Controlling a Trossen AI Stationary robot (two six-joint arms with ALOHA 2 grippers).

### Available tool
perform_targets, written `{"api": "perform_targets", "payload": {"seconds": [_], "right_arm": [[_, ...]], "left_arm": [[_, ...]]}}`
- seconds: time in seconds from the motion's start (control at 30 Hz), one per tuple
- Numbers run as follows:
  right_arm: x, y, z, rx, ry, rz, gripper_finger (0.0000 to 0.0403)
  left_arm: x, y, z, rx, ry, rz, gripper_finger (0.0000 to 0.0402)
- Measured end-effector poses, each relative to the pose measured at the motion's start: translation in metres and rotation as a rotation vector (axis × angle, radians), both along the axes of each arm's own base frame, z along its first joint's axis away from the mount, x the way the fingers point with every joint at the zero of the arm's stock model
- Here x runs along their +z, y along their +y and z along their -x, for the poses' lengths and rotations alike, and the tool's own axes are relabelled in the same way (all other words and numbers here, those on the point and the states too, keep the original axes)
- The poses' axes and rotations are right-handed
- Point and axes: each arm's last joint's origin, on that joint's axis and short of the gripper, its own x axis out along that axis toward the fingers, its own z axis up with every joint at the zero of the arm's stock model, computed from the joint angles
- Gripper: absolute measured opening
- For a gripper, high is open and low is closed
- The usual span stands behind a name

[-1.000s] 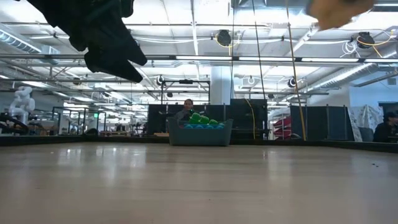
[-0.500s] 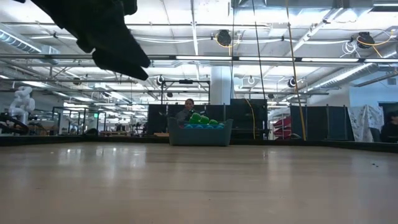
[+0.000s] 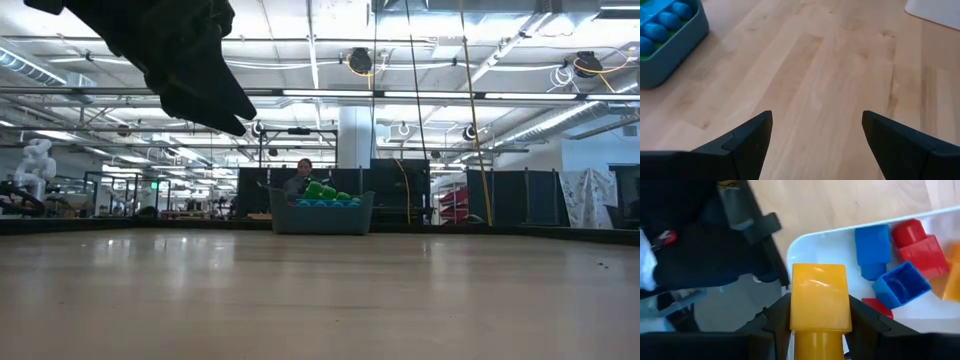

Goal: Sort blocks by size
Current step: Put the yellow game piece into the white container, then return to Home Position

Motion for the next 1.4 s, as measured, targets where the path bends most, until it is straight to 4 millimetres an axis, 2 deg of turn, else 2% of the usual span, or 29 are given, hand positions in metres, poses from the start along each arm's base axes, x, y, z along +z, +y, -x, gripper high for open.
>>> {"api": "perform_targets", "payload": {"seconds": [0.17, 0.37, 0.5, 0.7, 0.93, 1.13, 1.4], "right_arm": [[-0.013, 0.003, 0.001, -0.030, 0.055, 0.072, 0.0164], [-0.014, -0.001, 0.003, -0.028, 0.072, 0.118, 0.0193], [-0.015, -0.010, 0.004, -0.037, 0.072, 0.208, 0.0200], [-0.012, -0.019, -0.003, 0.008, -0.161, 0.384, 0.0190], [0.002, -0.034, -0.014, 0.000, -0.465, 0.583, 0.0176], [0.013, -0.048, -0.026, -0.003, -0.686, 0.821, 0.0136], [0.020, -0.068, -0.054, -0.023, -0.728, 0.962, 0.0026]], "left_arm": [[0.000, 0.002, -0.001, 0.009, 0.000, 0.000, 0.0311], [0.000, 0.004, -0.001, 0.012, 0.003, -0.007, 0.0311], [0.000, 0.004, -0.001, 0.002, 0.010, -0.019, 0.0311], [0.010, 0.002, 0.004, -0.008, -0.029, -0.003, 0.0311], [0.040, -0.004, 0.024, -0.080, -0.136, -0.007, 0.0311], [0.060, -0.002, 0.037, -0.095, -0.210, -0.074, 0.0311], [0.066, -0.001, 0.037, -0.095, -0.248, -0.112, 0.0311]]}}
